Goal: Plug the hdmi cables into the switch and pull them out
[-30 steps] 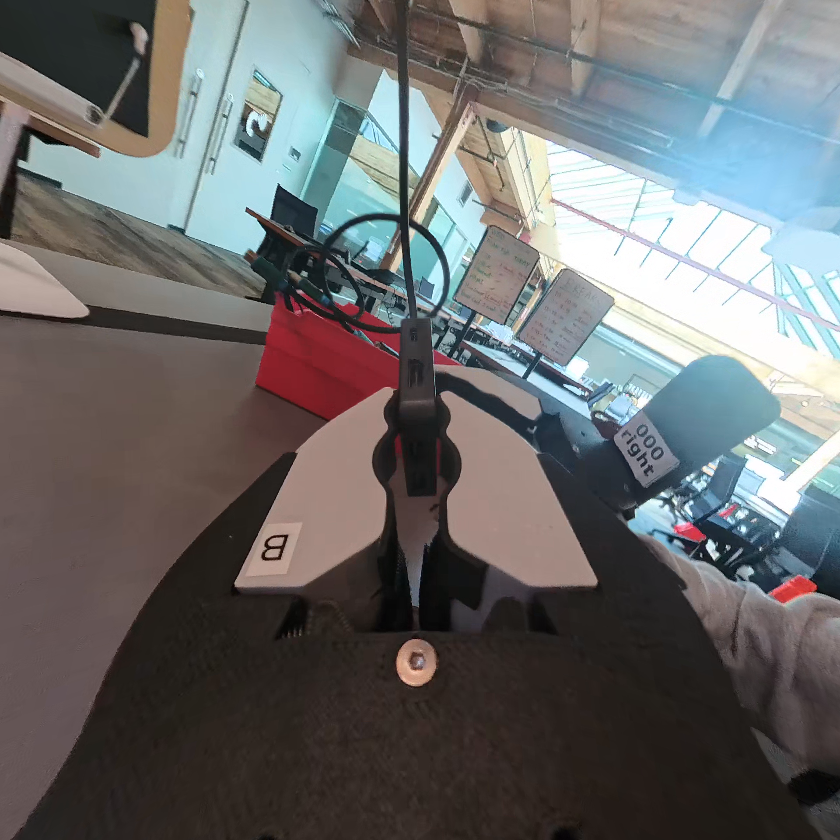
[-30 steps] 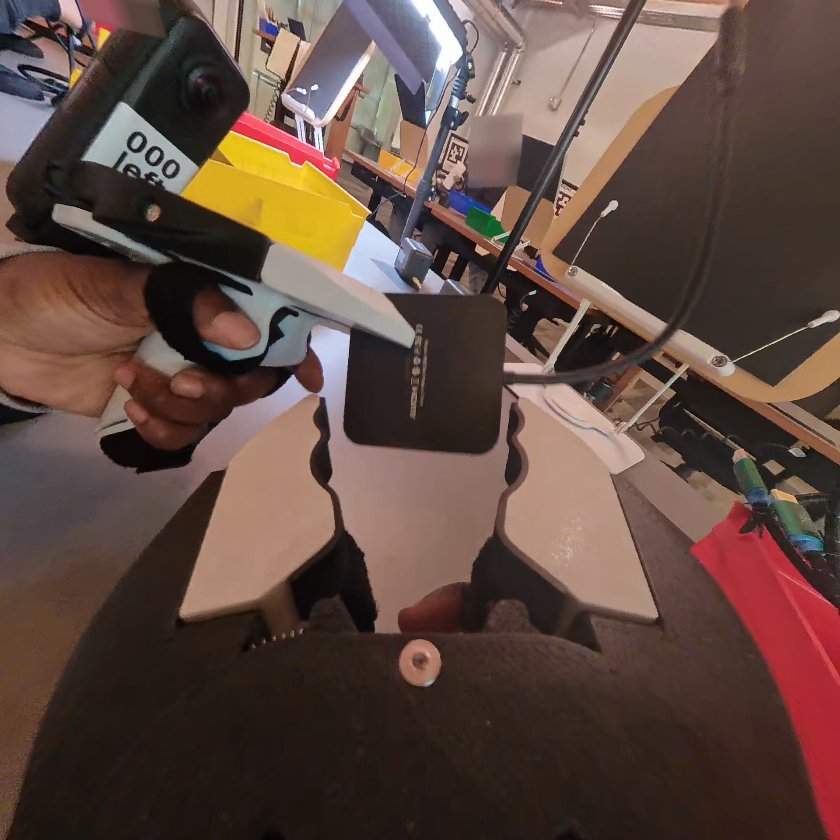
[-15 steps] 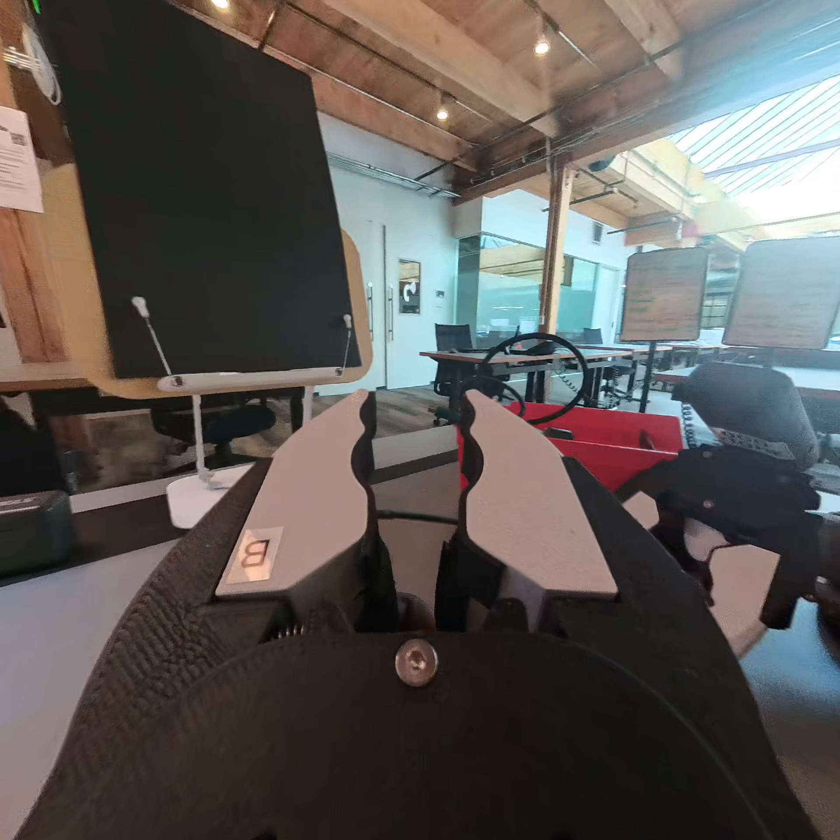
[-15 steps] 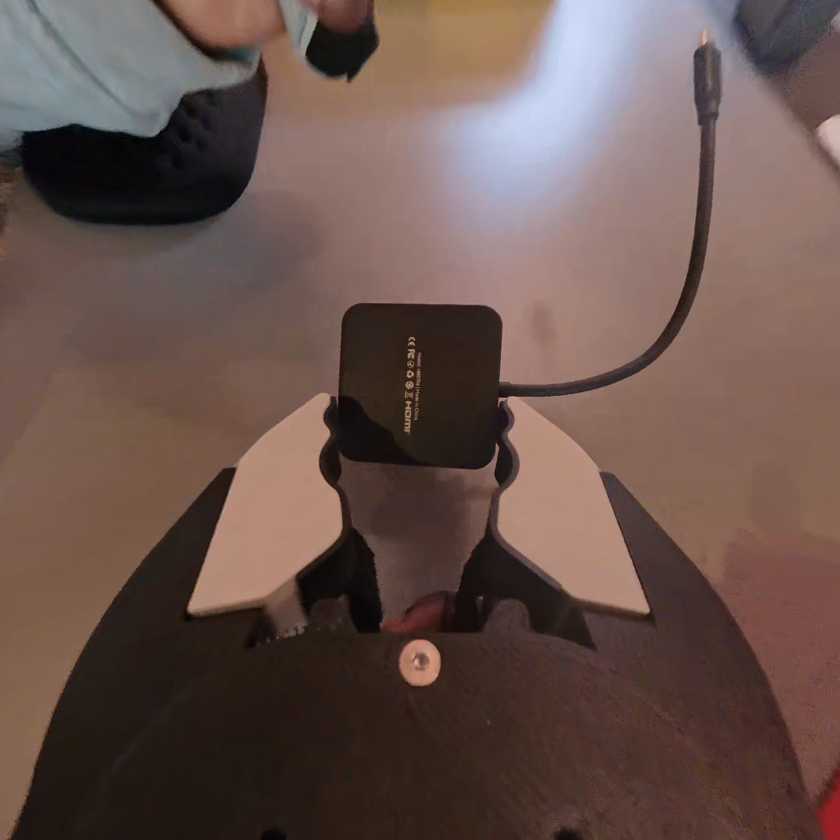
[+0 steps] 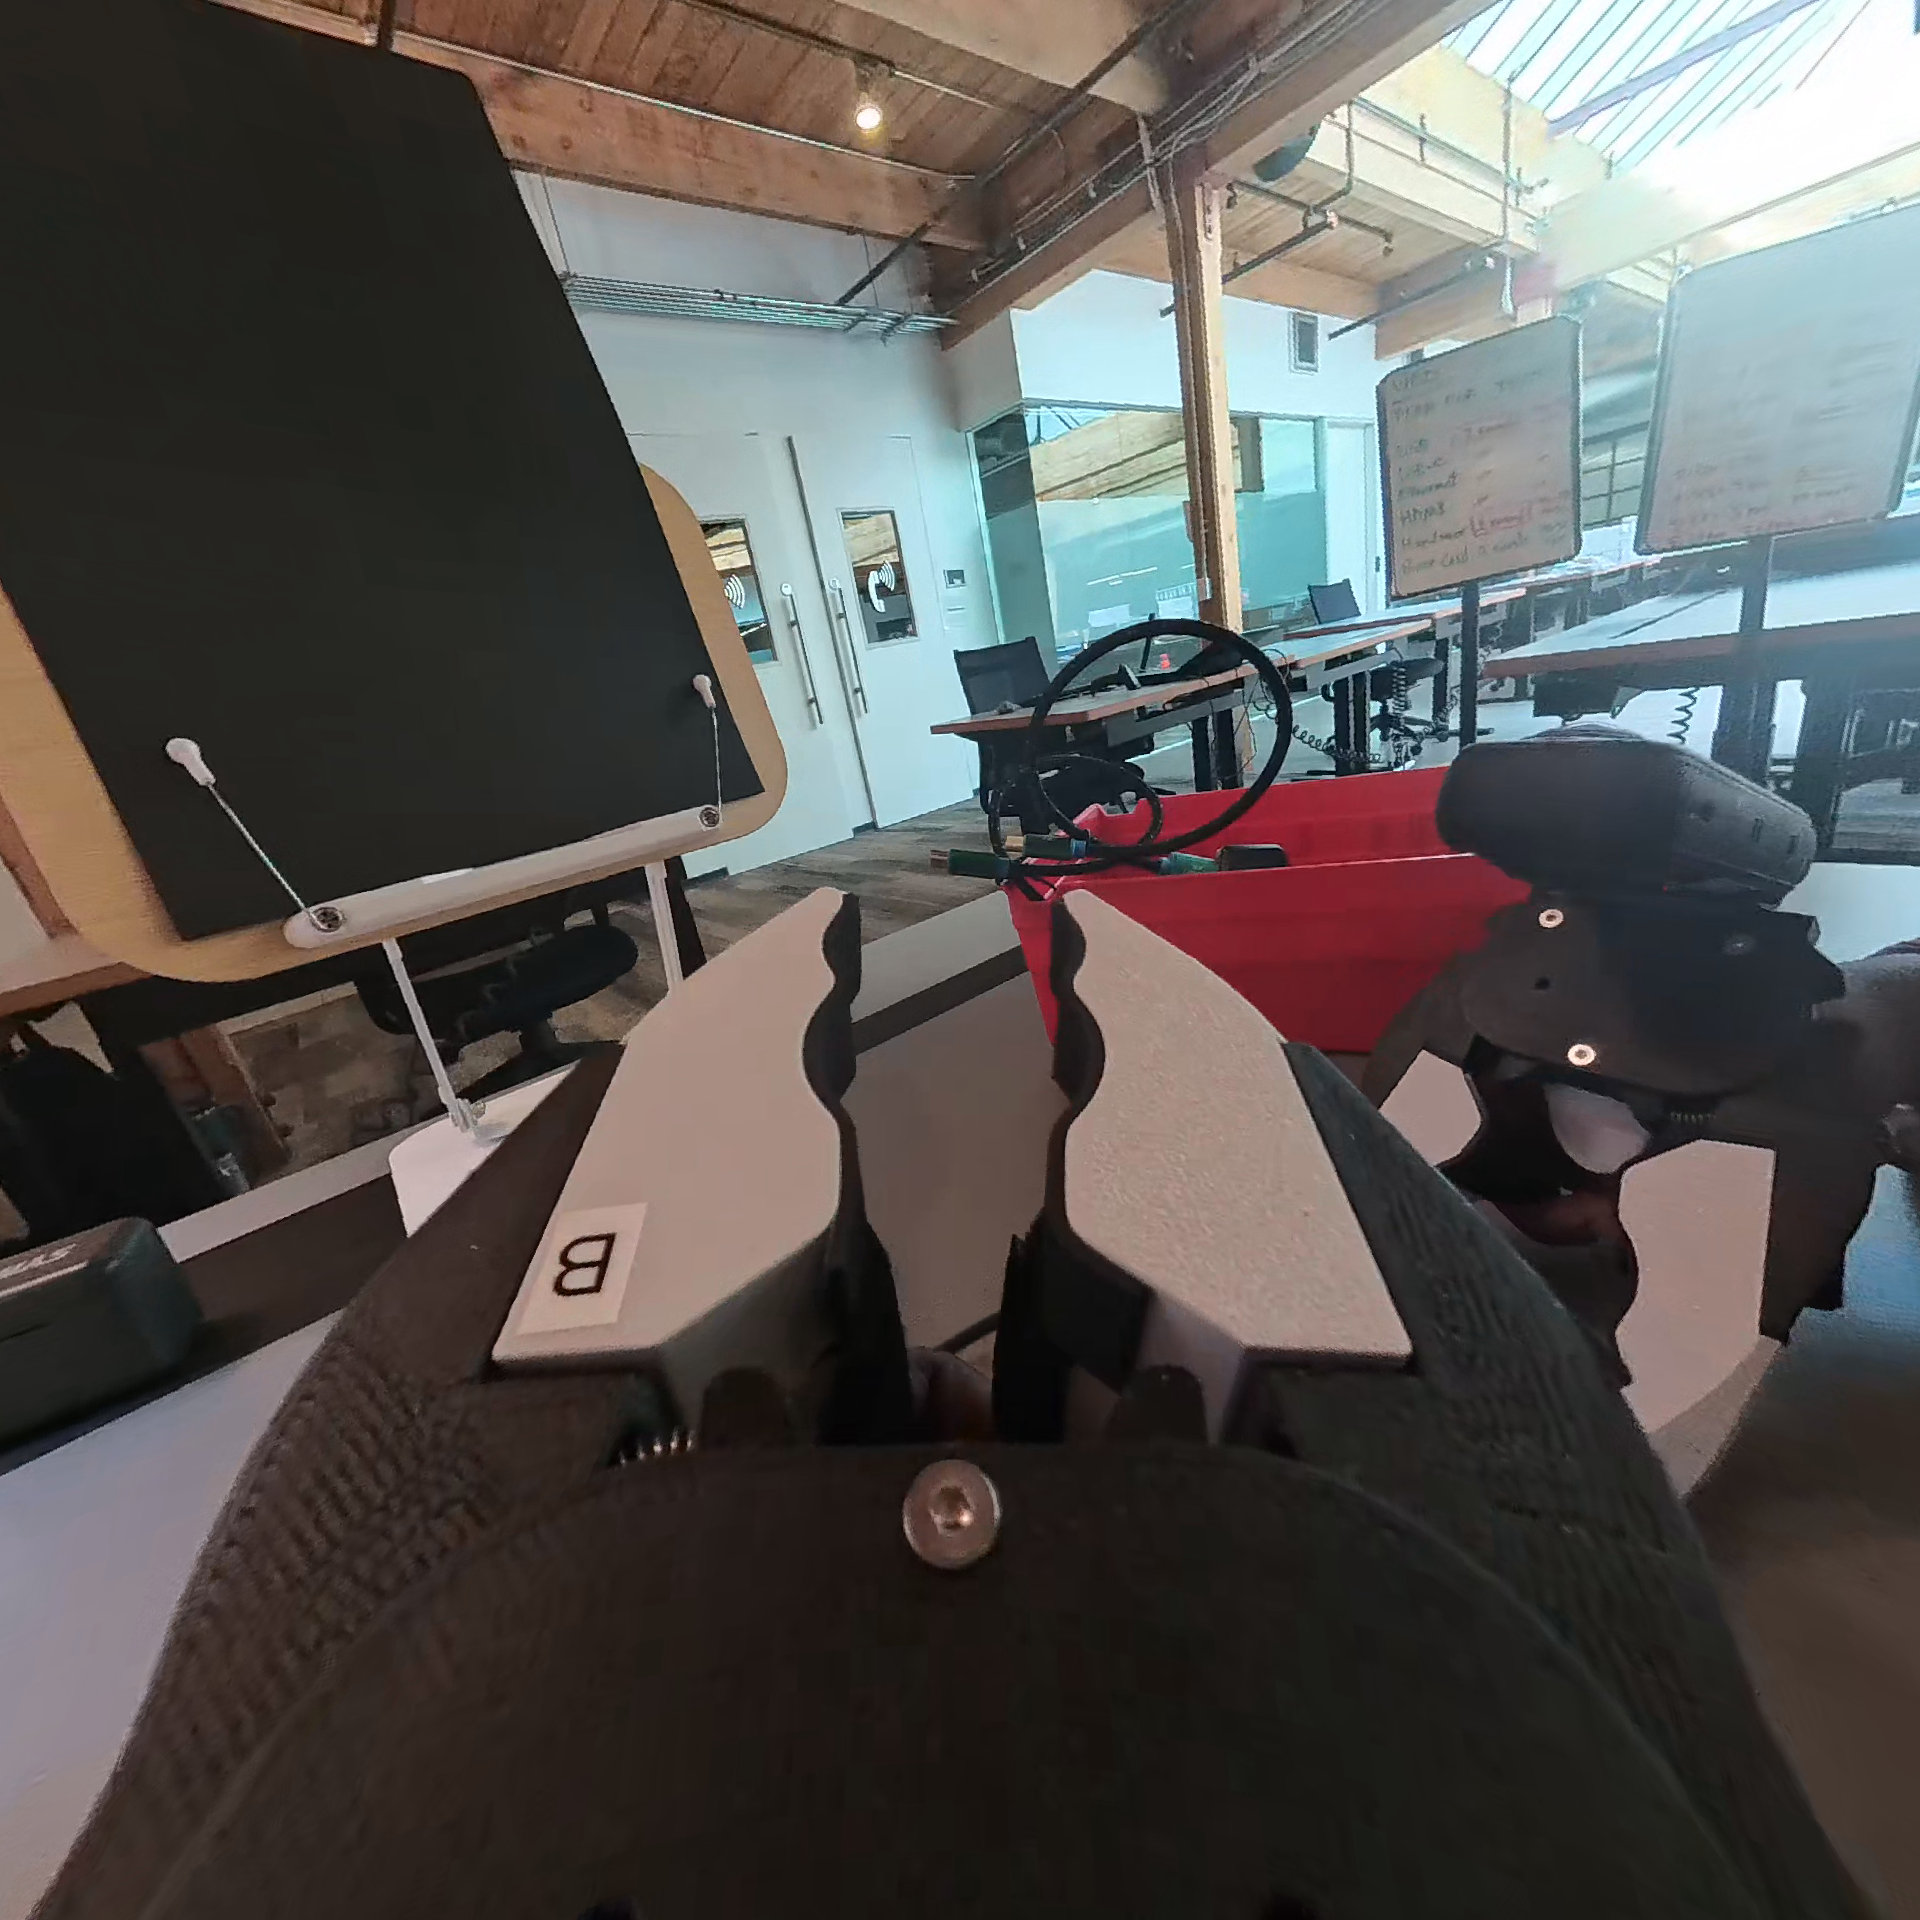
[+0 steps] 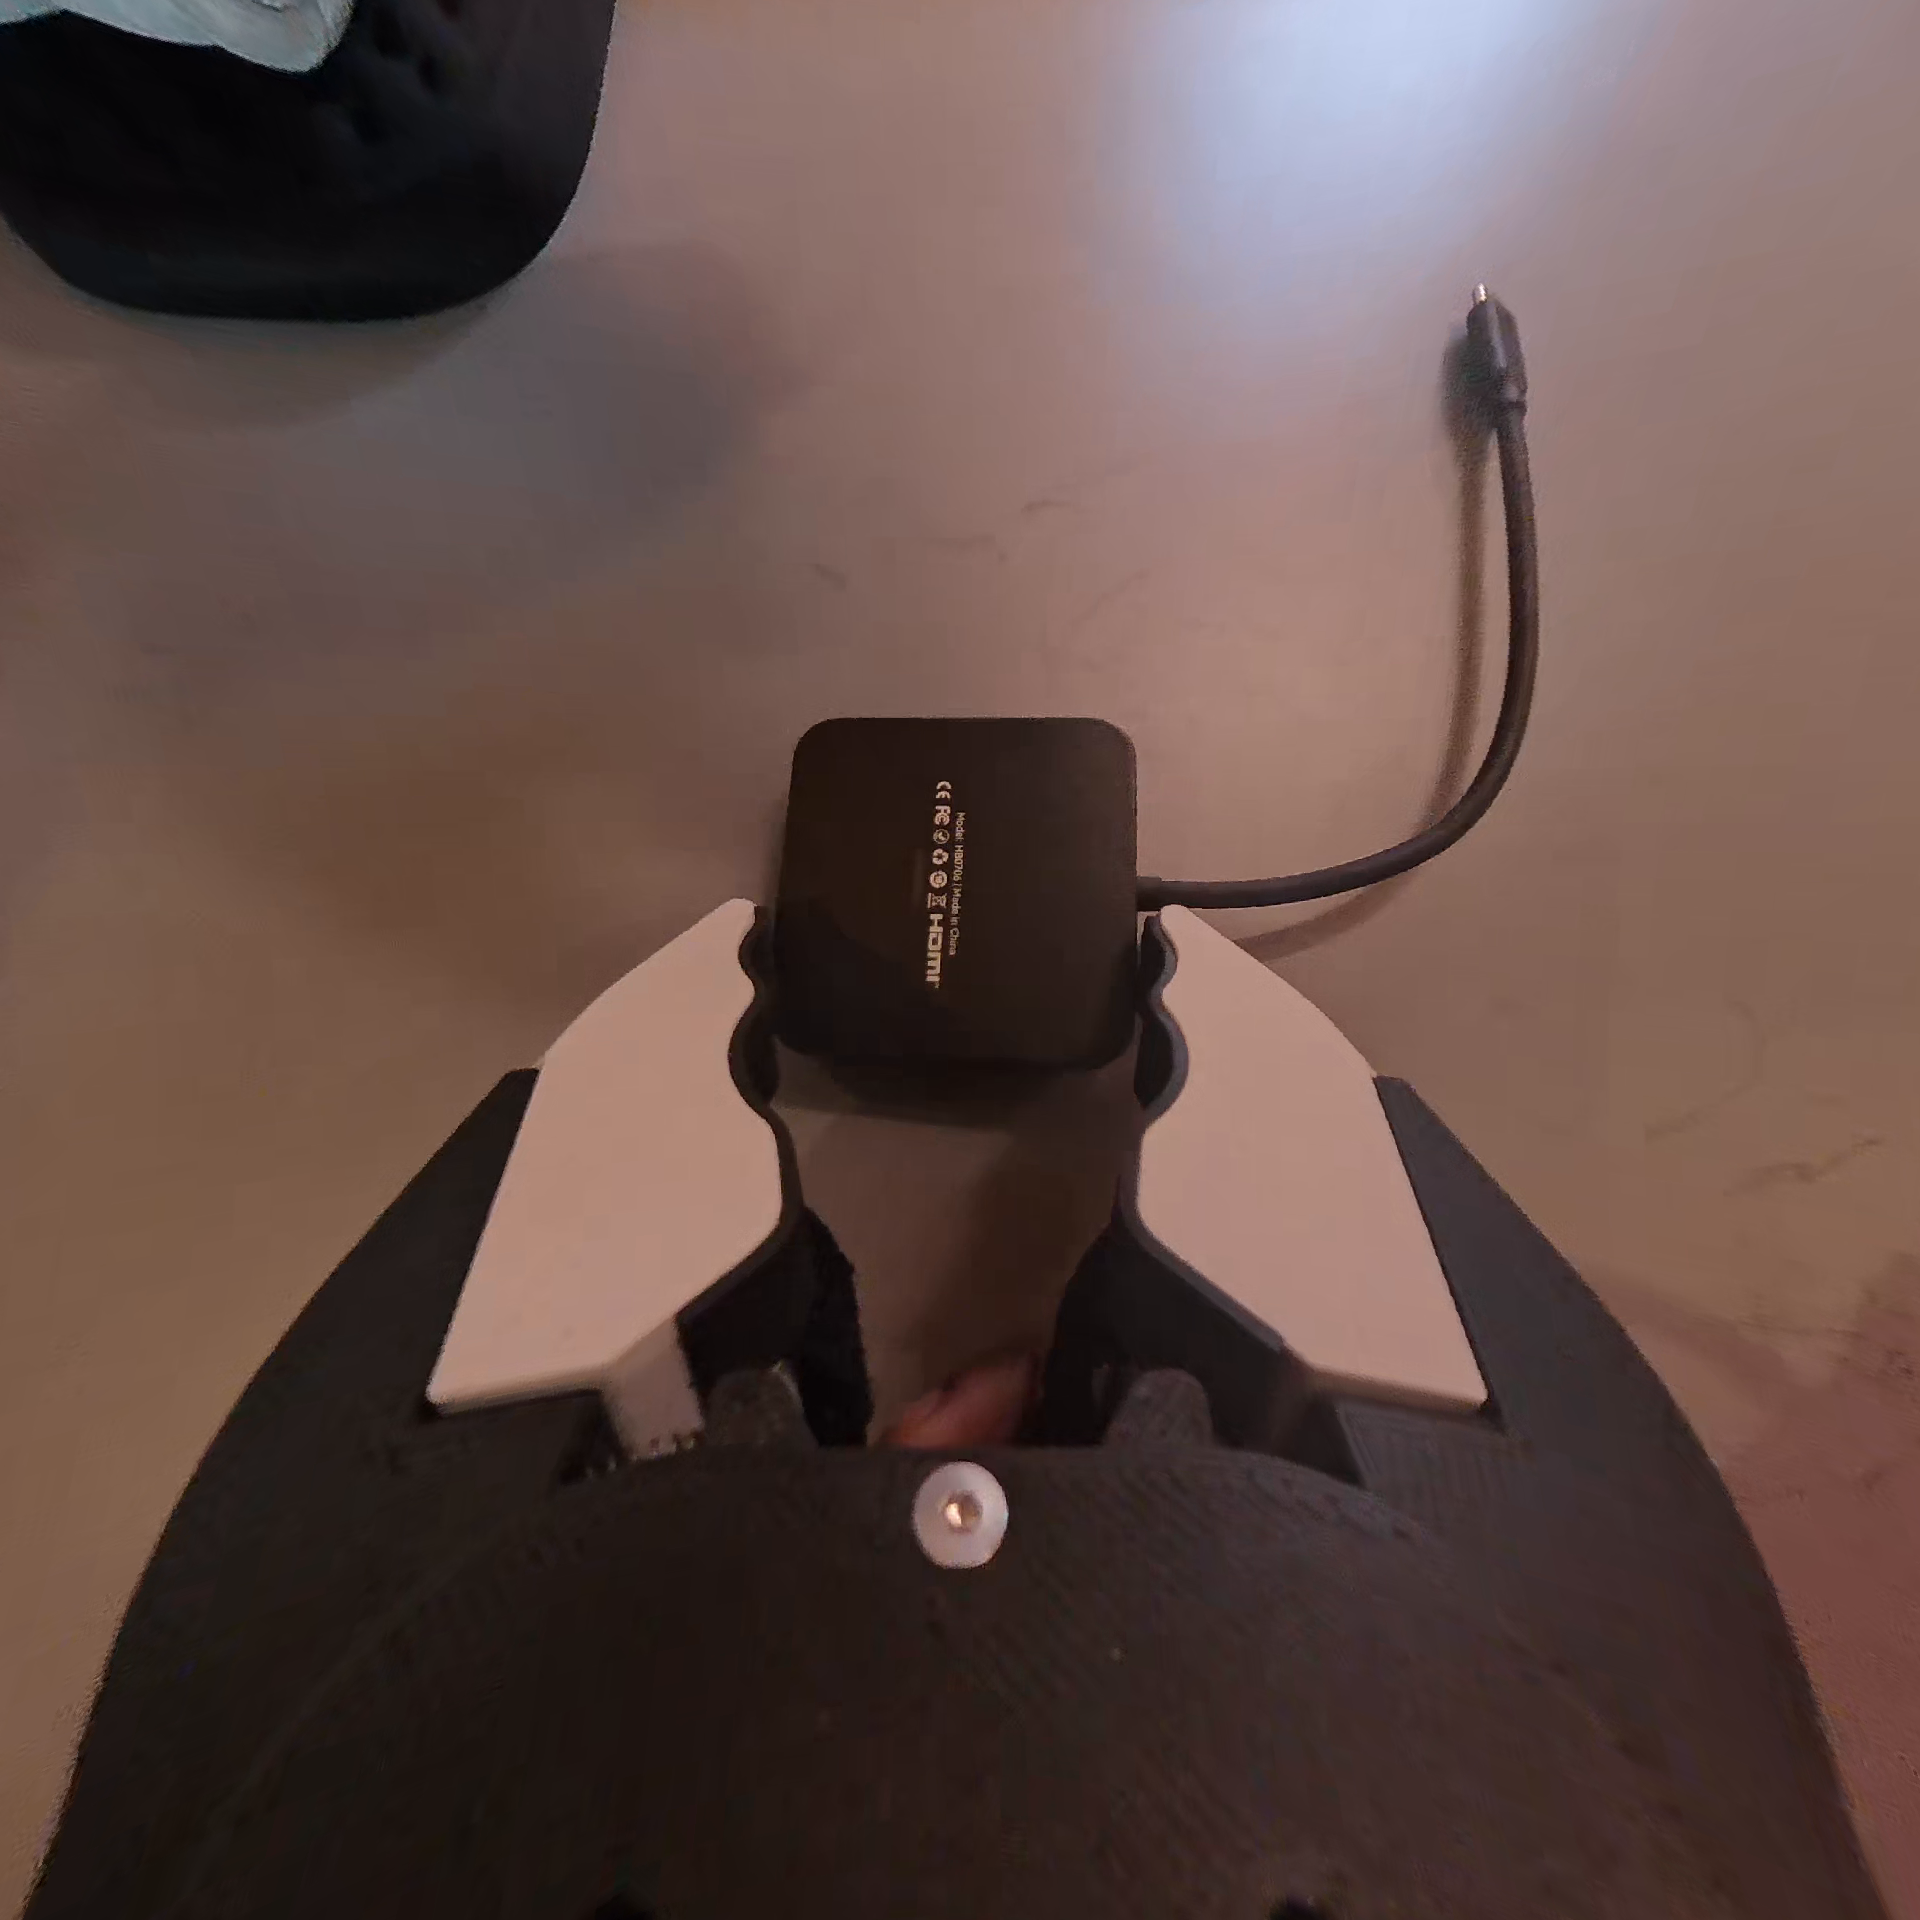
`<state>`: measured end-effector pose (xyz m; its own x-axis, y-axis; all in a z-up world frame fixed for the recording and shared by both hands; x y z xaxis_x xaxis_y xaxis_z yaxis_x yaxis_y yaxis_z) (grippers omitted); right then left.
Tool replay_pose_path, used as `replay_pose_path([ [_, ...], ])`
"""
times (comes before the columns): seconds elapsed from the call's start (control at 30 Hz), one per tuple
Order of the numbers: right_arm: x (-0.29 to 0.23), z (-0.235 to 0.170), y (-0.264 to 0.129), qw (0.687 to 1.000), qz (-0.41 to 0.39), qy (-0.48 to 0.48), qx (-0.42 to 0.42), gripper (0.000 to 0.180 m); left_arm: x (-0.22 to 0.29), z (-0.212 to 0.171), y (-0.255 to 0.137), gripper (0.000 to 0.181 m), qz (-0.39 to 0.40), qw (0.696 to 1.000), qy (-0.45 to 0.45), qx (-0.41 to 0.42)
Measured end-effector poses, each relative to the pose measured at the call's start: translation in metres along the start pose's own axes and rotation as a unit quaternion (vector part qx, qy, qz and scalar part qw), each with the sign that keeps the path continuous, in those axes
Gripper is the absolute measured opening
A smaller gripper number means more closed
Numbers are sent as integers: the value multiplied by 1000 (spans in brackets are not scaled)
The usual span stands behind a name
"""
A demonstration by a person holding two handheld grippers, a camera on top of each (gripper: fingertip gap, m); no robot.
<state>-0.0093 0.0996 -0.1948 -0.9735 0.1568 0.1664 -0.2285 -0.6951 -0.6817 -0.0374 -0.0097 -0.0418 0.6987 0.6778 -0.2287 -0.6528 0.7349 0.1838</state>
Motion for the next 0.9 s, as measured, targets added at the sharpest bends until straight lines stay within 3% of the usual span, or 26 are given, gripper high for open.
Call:
replay_pose_path([
  [0.17,5,19,-10,997,-11,11,74,69,-3,1,-1,34,4,1000,3,1],
  [0.4,14,58,-43,964,-45,17,263,72,-1,6,-2,34,3,999,32,-2],
  [0.57,22,66,-55,947,-48,56,313,73,5,27,-13,38,-39,999,1,-9],
  [0.73,25,67,-58,942,-59,58,325,70,-7,51,-72,42,-78,994,-44,-61],
  [0.9,23,68,-57,943,-60,55,323,66,-60,30,-167,44,7,965,-7,-261],
])
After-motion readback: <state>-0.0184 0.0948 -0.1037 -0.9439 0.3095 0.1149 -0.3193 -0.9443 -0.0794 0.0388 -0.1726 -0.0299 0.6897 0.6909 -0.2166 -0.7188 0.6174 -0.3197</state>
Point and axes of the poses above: each gripper's, where its closed fingertips meet, y out along the fingers, z out of its top, x = y × z across the jaws, the point moved 2 cm from there along -y, back along the fingers, and after that the axes turned 13 degrees about -z, right-handed, at the moved point
